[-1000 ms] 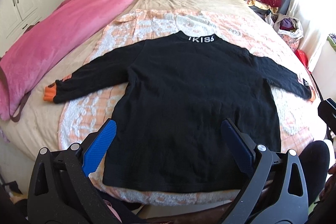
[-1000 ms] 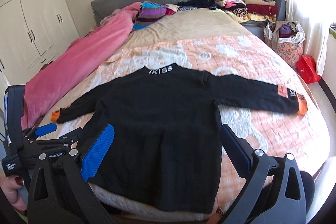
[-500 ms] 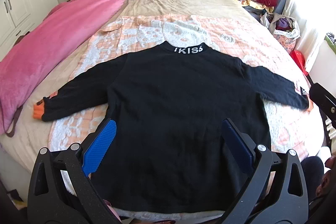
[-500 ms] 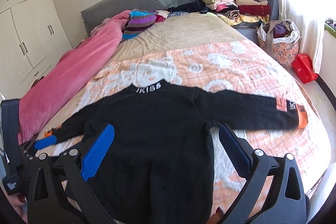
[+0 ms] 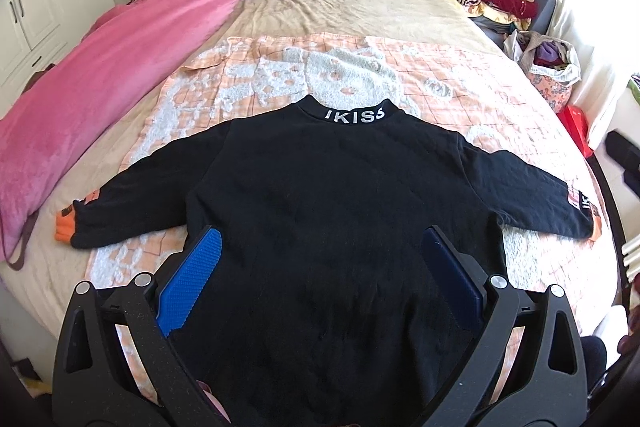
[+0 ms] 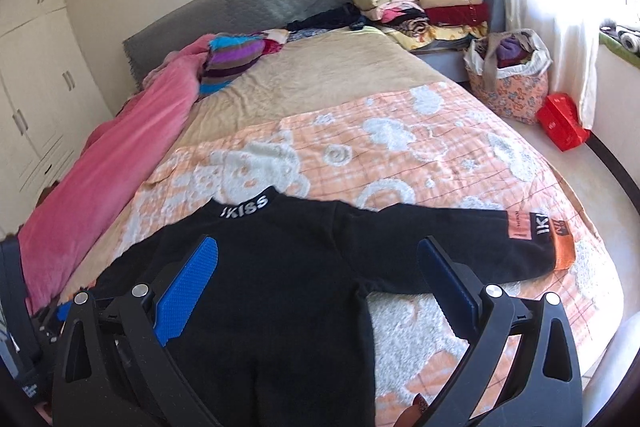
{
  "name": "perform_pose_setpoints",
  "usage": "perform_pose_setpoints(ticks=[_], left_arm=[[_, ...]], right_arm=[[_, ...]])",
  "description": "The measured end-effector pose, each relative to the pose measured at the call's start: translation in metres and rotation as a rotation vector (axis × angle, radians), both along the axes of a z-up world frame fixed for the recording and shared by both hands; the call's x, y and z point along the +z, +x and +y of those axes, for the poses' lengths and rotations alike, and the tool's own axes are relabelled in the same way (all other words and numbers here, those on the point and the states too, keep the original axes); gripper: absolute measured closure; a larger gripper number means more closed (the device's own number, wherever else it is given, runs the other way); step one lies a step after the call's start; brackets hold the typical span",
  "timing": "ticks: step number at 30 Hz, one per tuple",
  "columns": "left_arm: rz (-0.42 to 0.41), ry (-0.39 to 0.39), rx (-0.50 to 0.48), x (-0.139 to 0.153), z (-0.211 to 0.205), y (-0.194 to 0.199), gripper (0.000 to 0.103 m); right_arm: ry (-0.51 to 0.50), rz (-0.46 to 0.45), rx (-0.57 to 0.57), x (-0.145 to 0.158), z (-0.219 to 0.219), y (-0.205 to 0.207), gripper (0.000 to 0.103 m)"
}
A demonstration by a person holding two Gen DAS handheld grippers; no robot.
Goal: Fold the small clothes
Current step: 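Move the right tool to the orange-cuffed sleeve end and grasp it, then lift the sleeve with the right tool and fold it across the sweatshirt body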
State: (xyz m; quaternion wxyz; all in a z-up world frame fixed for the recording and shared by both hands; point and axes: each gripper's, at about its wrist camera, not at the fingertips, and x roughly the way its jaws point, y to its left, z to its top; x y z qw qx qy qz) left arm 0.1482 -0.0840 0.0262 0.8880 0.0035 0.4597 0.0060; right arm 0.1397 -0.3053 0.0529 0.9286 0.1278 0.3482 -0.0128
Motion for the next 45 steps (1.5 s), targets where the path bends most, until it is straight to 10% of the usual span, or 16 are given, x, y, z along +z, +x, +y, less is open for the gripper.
perform_pose_setpoints(ticks=[21, 45], left_arm=[[0.032, 0.0, -0.041, -0.015, -0.058, 0.069, 0.009], [0.11, 0.064, -0.113, -0.099, -0.103, 0.08, 0.009]], right_arm=[[0.066, 0.019, -0.433, -0.041, -0.202, 0.0, 0.004], [0.001, 0.19, -0.486, -0.133, -0.257, 0.015, 0.004]])
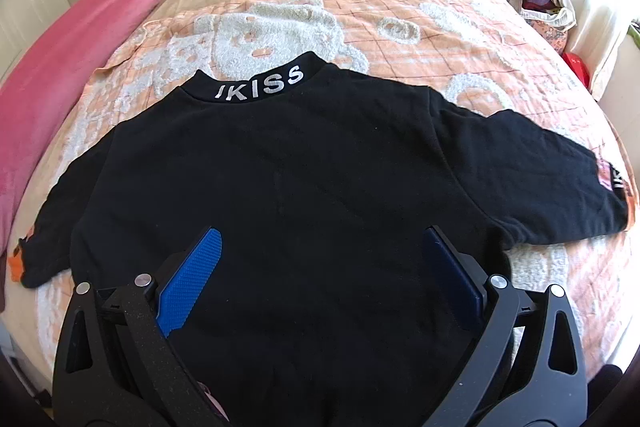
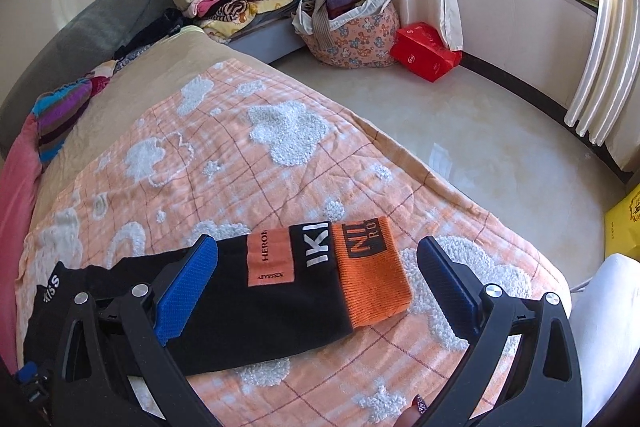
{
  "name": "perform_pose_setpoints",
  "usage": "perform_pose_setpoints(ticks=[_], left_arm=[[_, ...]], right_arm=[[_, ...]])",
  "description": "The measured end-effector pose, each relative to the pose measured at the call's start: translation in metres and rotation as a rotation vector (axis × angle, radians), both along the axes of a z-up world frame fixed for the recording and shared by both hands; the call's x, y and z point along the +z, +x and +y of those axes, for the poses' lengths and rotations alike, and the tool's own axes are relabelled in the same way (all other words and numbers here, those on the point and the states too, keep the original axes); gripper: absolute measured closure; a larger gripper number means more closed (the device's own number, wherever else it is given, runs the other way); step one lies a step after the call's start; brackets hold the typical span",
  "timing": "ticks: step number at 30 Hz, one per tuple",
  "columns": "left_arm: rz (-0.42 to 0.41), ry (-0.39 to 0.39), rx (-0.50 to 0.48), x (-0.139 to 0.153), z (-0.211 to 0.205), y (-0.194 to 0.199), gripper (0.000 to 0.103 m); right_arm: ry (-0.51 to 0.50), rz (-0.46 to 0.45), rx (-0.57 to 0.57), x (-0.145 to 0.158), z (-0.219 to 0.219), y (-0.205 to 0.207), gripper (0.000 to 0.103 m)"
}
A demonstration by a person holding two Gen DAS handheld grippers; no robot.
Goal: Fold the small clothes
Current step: 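Lift the sleeve with the right tool and fold it across the sweatshirt body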
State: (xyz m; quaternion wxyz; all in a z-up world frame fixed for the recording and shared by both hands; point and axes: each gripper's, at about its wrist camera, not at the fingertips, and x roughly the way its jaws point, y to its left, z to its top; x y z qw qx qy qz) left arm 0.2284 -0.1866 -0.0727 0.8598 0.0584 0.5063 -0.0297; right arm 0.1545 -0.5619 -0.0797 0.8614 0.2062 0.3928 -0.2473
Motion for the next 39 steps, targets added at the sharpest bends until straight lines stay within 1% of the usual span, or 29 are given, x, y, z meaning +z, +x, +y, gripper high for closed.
perform_pose_setpoints(ticks=[3, 6, 8, 12, 13, 14, 16, 17, 18, 19, 20, 21, 22, 23, 24, 25, 27, 29, 31, 33, 35, 37, 39], left_arm=[[-0.012, 0.011, 0.009, -0.007, 0.0, -0.002, 0.009], [0.001, 0.023, 0.004, -0.018, 0.0, -0.003, 0.009], [0.006, 0.036, 0.006, -0.023, -0.001, -0.003, 0.009], [0.028, 0.04, 0.001, -0.037, -0.002, -0.005, 0.009], [0.035, 0.039, 0.003, -0.039, -0.002, -0.005, 0.009], [0.043, 0.036, 0.006, -0.042, -0.001, -0.005, 0.009], [0.053, 0.028, 0.011, -0.048, 0.001, -0.006, 0.009], [0.058, 0.025, 0.018, -0.051, 0.003, -0.007, 0.009], [0.063, 0.019, 0.026, -0.053, 0.005, -0.007, 0.009], [0.068, 0.01, 0.033, -0.054, 0.007, -0.007, 0.009], [0.068, 0.001, 0.038, -0.055, 0.008, -0.008, 0.009], [0.069, -0.011, 0.044, -0.056, 0.01, -0.009, 0.009], [0.07, -0.016, 0.046, -0.056, 0.01, -0.009, 0.009], [0.069, -0.018, 0.046, -0.056, 0.011, -0.01, 0.009], [0.068, -0.017, 0.044, -0.056, 0.01, -0.01, 0.009], [0.067, -0.014, 0.041, -0.055, 0.01, -0.011, 0.009], [0.062, -0.024, 0.04, -0.052, 0.011, -0.013, 0.009], [0.06, -0.036, 0.042, -0.05, 0.015, -0.014, 0.009], [0.054, -0.049, 0.041, -0.045, 0.019, -0.015, 0.009], [0.04, -0.058, 0.043, -0.038, 0.025, -0.015, 0.009], [0.03, -0.068, 0.051, -0.033, 0.031, -0.015, 0.009], [0.025, -0.077, 0.062, -0.028, 0.038, -0.013, 0.009], [0.01, -0.084, 0.081, -0.022, 0.047, -0.013, 0.009]], right_arm=[[0.016, 0.046, 0.006, -0.017, -0.003, 0.006, 0.004], [0.005, 0.098, -0.014, -0.032, -0.011, 0.01, 0.004], [0.015, 0.119, -0.024, -0.04, -0.015, 0.011, 0.004], [0.12, 0.133, -0.016, -0.06, -0.023, 0.014, 0.004], [0.136, 0.132, -0.021, -0.062, -0.024, 0.014, 0.004], [0.15, 0.11, -0.031, -0.061, -0.025, 0.012, 0.004], [0.199, 0.02, -0.039, -0.054, -0.028, 0.006, 0.004], [0.217, -0.004, -0.036, -0.052, -0.029, 0.005, 0.005], [0.227, -0.008, -0.03, -0.052, -0.028, 0.005, 0.006], [0.233, 0.009, -0.024, -0.056, -0.027, 0.007, 0.007], [0.238, 0.026, -0.023, -0.059, -0.027, 0.008, 0.012], [0.243, 0.038, -0.024, -0.062, -0.026, 0.01, 0.02], [0.243, 0.043, -0.027, -0.064, -0.027, 0.01, 0.024], [0.242, 0.044, -0.028, -0.065, -0.027, 0.01, 0.036], [0.245, 0.04, -0.024, -0.065, -0.026, 0.011, 0.052], [0.254, 0.028, -0.02, -0.064, -0.026, 0.011, 0.059], [0.285, -0.016, 0.003, -0.061, -0.028, 0.009, 0.083], [0.342, -0.074, 0.029, -0.058, -0.027, 0.008, 0.087], [0.402, -0.131, 0.064, -0.054, -0.024, 0.007, 0.087], [0.404, -0.166, 0.108, -0.043, -0.013, 0.01, 0.087], [0.419, -0.221, 0.166, -0.028, 0.001, 0.014, 0.088], [0.439, -0.273, 0.243, -0.01, 0.021, 0.019, 0.088], [0.407, -0.294, 0.326, 0.012, 0.048, 0.026, 0.088]])
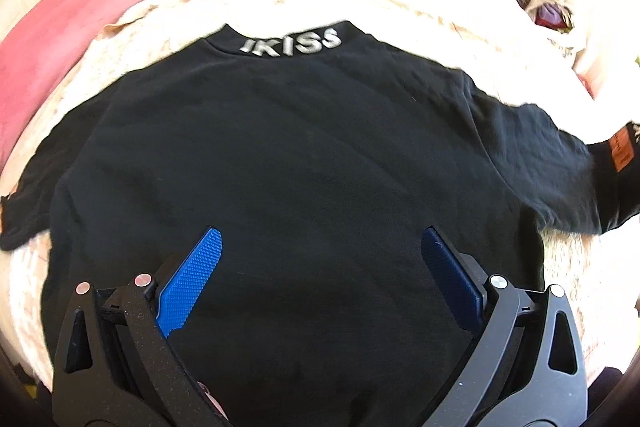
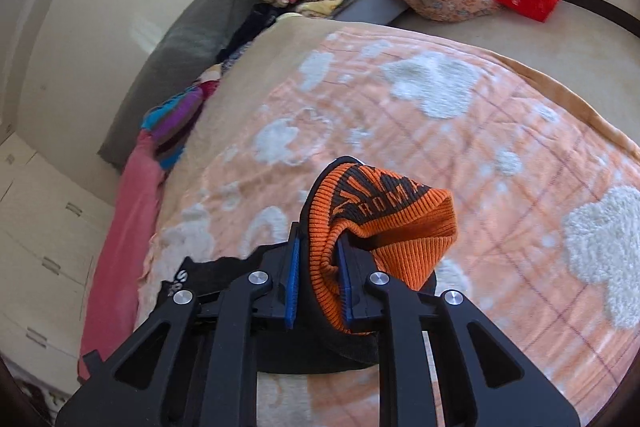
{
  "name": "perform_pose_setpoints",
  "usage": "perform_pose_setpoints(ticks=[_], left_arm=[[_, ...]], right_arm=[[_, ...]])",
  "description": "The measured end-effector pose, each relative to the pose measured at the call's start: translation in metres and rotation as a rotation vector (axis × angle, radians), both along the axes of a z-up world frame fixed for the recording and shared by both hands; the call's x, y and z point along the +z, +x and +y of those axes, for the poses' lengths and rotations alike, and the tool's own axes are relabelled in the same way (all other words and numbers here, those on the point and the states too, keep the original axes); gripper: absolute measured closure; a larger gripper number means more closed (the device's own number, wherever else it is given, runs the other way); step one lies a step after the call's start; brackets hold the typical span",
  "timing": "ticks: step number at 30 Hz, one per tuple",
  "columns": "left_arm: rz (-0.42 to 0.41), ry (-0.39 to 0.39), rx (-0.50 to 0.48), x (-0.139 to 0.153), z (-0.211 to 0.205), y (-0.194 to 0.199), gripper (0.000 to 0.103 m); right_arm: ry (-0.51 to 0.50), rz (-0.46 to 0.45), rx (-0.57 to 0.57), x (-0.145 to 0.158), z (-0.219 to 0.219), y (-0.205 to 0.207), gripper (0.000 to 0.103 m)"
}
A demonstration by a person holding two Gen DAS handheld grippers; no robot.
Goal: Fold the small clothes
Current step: 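Lift the sleeve with the right tool and fold it across the sweatshirt body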
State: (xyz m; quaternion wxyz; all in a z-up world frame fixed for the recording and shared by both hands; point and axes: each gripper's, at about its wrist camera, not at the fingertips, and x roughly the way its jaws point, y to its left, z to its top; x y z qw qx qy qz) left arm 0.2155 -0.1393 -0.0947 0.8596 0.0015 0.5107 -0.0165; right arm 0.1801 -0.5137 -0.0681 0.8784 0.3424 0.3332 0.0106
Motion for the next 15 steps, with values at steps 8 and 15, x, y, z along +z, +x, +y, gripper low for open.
perform_pose_setpoints(ticks=[8, 15], left_arm=[[-0.023, -0.01, 0.066, 0.017, 0.038, -0.003, 0.009], [-0.04, -0.03, 0.113, 0.028, 0.068, -0.006, 0.009]], right_arm=[[-0.009, -0.111, 0.253, 0.055, 0.106, 0.014, 0.088], [-0.044, -0.114, 0.409, 0.07, 0.185, 0.029, 0.088]])
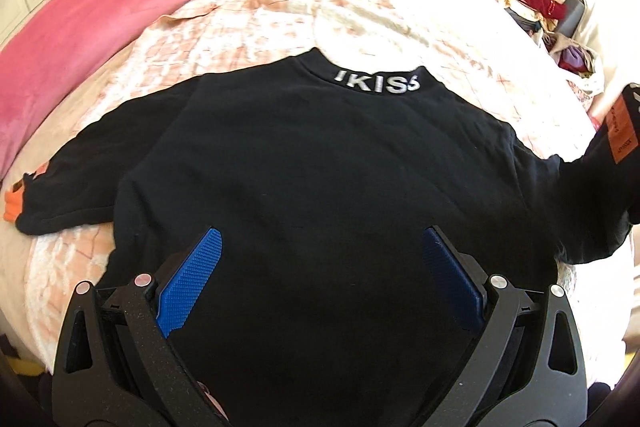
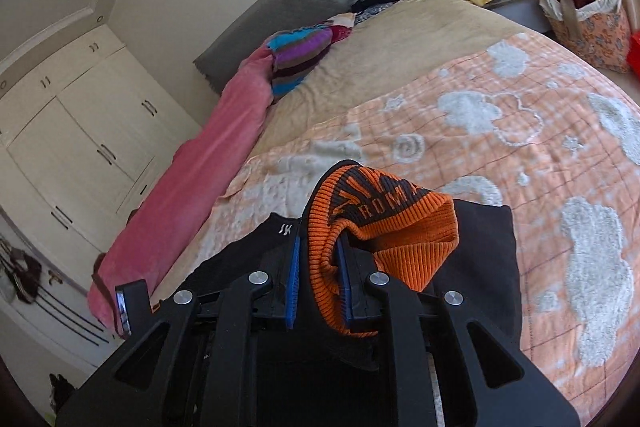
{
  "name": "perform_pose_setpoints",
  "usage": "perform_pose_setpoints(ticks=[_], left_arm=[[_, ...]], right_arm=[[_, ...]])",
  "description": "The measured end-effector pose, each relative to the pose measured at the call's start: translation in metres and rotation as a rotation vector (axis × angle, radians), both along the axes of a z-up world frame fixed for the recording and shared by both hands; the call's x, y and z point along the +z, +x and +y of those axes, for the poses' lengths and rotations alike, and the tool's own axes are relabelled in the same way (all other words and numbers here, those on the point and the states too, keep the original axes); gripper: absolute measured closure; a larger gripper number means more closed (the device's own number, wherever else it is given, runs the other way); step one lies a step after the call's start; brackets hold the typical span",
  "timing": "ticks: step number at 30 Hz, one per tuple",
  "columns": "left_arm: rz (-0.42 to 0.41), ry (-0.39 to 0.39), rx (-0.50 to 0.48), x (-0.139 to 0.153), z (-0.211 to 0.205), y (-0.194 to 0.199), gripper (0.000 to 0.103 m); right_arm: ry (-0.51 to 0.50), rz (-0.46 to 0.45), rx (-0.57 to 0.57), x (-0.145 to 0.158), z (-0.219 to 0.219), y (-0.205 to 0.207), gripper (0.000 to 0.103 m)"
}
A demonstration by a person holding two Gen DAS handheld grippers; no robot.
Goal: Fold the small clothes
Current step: 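Lift the sleeve with the right tool and fold it across the sweatshirt body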
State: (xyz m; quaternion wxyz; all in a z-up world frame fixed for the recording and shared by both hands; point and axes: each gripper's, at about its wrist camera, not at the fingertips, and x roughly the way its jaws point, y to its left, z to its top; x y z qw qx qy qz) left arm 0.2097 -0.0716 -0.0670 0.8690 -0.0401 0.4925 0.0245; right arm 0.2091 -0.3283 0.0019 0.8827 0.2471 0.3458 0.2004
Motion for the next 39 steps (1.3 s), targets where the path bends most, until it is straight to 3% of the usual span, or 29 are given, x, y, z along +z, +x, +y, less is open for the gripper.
perform_pose_setpoints(ticks=[9, 18, 20, 23, 27, 30, 33, 36, 39], left_arm=[[-0.019, -0.035, 0.076, 0.01, 0.043, -0.004, 0.009], [-0.008, -0.06, 0.143, 0.004, 0.077, -0.002, 0.009], [-0.006, -0.073, 0.15, 0.001, 0.079, -0.001, 0.009], [0.005, -0.079, 0.146, -0.003, 0.079, -0.001, 0.009], [0.016, -0.086, 0.136, -0.006, 0.074, 0.0, 0.009], [0.019, -0.087, 0.118, -0.008, 0.066, 0.0, 0.009], [0.027, -0.093, 0.103, -0.012, 0.059, -0.001, 0.009], [0.04, -0.103, 0.077, -0.016, 0.05, 0.0, 0.009], [0.06, -0.15, 0.04, -0.02, 0.036, 0.001, 0.009]], right_arm=[[-0.029, 0.032, 0.169, -0.019, 0.078, 0.023, 0.088], [-0.136, 0.092, 0.28, -0.069, 0.136, 0.032, 0.083], [-0.131, 0.109, 0.299, -0.078, 0.14, 0.032, 0.075], [-0.119, 0.122, 0.318, -0.084, 0.139, 0.032, 0.047], [-0.081, 0.122, 0.346, -0.079, 0.131, 0.031, 0.046], [-0.035, 0.112, 0.384, -0.066, 0.127, 0.029, 0.032], [-0.014, 0.082, 0.38, -0.051, 0.119, 0.025, 0.032], [-0.045, 0.078, 0.313, -0.042, 0.1, 0.027, 0.032], [-0.162, 0.079, 0.226, -0.041, 0.082, 0.03, 0.032]])
